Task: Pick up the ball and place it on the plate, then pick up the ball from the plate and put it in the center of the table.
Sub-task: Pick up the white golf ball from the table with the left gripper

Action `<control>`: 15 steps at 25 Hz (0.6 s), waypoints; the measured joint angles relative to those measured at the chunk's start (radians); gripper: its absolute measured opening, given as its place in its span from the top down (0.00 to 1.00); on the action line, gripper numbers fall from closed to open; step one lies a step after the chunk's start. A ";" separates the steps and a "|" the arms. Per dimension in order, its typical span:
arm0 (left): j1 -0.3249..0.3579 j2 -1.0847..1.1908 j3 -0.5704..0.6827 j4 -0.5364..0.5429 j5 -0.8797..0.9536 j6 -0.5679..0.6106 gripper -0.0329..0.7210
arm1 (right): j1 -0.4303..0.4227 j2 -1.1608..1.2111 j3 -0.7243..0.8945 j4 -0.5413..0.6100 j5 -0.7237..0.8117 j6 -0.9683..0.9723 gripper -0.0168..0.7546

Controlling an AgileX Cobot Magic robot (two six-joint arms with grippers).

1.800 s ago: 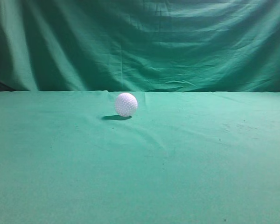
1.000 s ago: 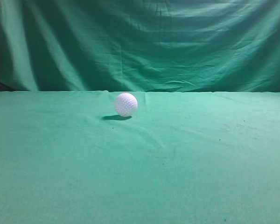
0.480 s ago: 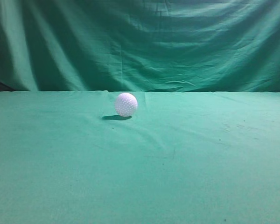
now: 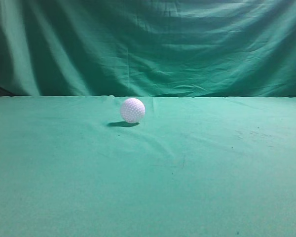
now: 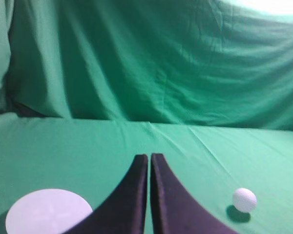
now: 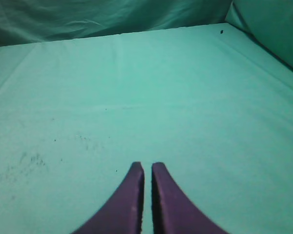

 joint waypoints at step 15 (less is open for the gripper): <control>0.000 0.314 -0.251 -0.131 0.348 0.050 0.96 | 0.000 0.000 0.000 0.000 0.000 0.000 0.92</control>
